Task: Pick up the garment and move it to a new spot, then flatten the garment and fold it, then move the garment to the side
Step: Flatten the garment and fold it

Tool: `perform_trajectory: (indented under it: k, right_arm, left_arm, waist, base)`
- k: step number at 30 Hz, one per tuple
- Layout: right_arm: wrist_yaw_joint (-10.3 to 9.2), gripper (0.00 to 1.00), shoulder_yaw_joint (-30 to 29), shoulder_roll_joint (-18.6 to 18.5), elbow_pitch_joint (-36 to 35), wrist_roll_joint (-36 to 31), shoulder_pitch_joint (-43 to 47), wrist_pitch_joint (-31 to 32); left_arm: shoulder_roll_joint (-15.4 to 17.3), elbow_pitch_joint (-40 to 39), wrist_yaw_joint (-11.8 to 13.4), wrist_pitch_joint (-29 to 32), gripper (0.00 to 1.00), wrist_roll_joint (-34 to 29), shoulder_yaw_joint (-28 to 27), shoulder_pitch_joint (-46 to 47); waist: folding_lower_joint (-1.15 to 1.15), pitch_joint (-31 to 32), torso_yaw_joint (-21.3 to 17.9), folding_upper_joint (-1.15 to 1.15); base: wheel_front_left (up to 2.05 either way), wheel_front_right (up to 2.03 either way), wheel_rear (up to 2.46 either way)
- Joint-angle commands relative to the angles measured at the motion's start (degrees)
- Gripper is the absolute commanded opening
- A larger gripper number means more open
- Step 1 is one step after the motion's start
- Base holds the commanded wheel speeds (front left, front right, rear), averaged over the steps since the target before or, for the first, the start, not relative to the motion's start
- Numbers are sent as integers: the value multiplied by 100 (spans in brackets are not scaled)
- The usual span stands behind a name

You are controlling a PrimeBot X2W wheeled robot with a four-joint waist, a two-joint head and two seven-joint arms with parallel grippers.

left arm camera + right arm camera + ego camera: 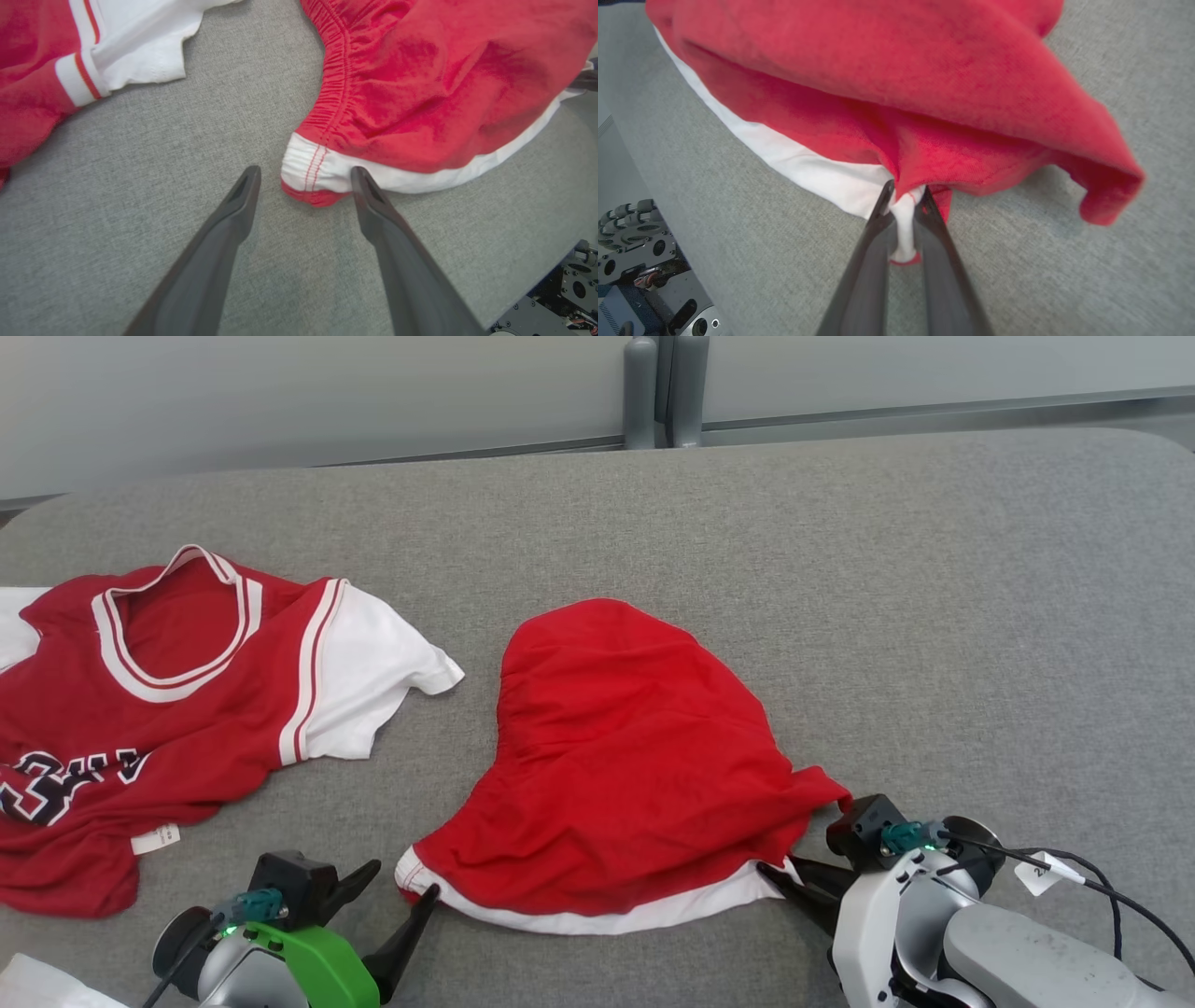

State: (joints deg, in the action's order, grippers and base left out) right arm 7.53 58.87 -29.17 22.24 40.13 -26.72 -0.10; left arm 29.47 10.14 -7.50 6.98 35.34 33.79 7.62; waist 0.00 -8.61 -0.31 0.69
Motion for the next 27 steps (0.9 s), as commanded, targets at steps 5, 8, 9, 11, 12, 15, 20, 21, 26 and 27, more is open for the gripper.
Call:
perform_trajectory:
  k: [5,8,9,11,12,15,20,21,26,27]
  right_arm:
    - [-8,0,108,-29,44,109,-94,-61]
    - [-8,0,132,-25,65,147,-145,-89]
    - [-8,0,139,-34,72,159,-151,-97]
    - [-8,0,153,-53,76,178,-159,-110]
    - [-8,0,155,-62,83,188,-159,-123]
    - [-8,0,162,-79,91,207,-170,-146]
    - [-8,0,141,-51,115,208,-135,-197]
    - [-8,0,141,-51,115,208,-135,-197]
    - [-8,0,-148,-194,-235,510,-43,-197]
    - [-8,0,-297,-257,-411,688,-2,-186]
  left_arm:
    - [-9,145,2,14,100,201,131,209]
    - [6,313,2,5,100,273,166,249]
    - [-6,368,2,-11,100,275,159,261]
    - [-12,460,2,-50,100,259,177,274]
    - [-34,487,2,-56,100,277,199,263]
    - [-70,492,2,-64,100,347,303,232]
    - [-30,453,2,-165,21,390,480,304]
    - [-30,453,2,-165,21,390,480,304]
    - [8,134,6,-135,0,561,416,285]
    - [32,-53,15,-96,0,671,357,247]
  waist:
    - [0,-5,-106,-69]
    - [0,2,-169,-69]
    - [0,5,-187,-69]
    - [0,13,-222,-69]
    - [0,20,-237,-69]
    - [0,13,-264,-69]
    - [0,25,-256,-69]
    - [0,25,-256,-69]
    - [0,121,-232,-69]
    - [0,152,-233,-69]
  base:
    - [0,0,0]
    - [0,0,0]
    - [0,0,0]
    - [0,0,0]
    - [0,0,0]
    - [0,0,0]
    - [0,0,0]
    - [0,0,0]
    - [0,0,0]
    - [0,0,0]
